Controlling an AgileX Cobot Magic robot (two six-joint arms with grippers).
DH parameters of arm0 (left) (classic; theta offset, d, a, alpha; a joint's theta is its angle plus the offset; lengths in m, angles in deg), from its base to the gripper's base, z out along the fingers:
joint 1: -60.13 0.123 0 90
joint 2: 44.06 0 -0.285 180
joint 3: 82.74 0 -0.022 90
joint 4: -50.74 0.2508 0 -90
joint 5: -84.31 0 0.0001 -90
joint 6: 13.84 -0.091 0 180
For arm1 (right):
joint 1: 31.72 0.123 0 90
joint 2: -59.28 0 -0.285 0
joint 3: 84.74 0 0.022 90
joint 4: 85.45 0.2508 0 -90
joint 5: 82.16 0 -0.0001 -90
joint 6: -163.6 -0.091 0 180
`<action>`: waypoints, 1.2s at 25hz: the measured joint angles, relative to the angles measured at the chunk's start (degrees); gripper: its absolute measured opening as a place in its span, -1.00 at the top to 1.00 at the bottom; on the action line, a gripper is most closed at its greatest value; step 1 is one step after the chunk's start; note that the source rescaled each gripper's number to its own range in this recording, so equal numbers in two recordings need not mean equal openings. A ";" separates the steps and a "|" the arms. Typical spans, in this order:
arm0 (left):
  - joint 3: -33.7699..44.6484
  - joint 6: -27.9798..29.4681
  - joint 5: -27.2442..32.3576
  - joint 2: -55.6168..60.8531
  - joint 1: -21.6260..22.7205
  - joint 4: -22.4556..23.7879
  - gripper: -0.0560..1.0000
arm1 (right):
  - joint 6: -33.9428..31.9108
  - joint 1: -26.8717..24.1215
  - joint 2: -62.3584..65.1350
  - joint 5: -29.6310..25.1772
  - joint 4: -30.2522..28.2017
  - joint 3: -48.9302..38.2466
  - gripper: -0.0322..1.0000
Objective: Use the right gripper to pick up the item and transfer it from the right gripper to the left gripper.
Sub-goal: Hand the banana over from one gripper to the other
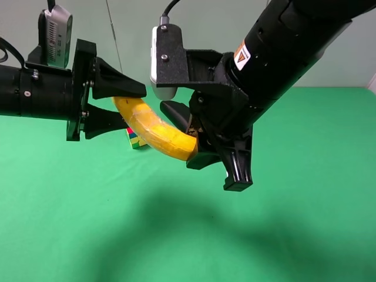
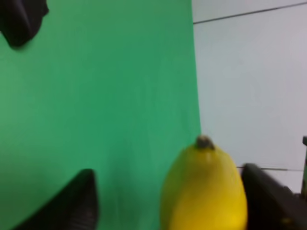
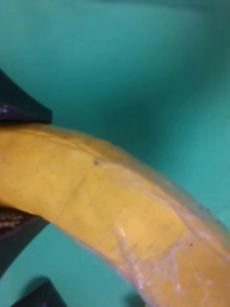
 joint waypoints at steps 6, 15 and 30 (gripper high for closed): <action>0.00 -0.30 -0.07 0.00 0.00 -0.84 0.85 | 0.00 0.00 0.00 0.00 0.25 0.00 0.92; 0.00 -0.30 0.15 0.00 0.00 -0.95 0.85 | 0.00 0.00 0.00 0.18 0.78 0.00 0.92; 0.00 -0.70 1.00 0.00 0.00 -0.70 0.89 | -7.05 0.00 0.21 0.44 2.03 0.00 -0.98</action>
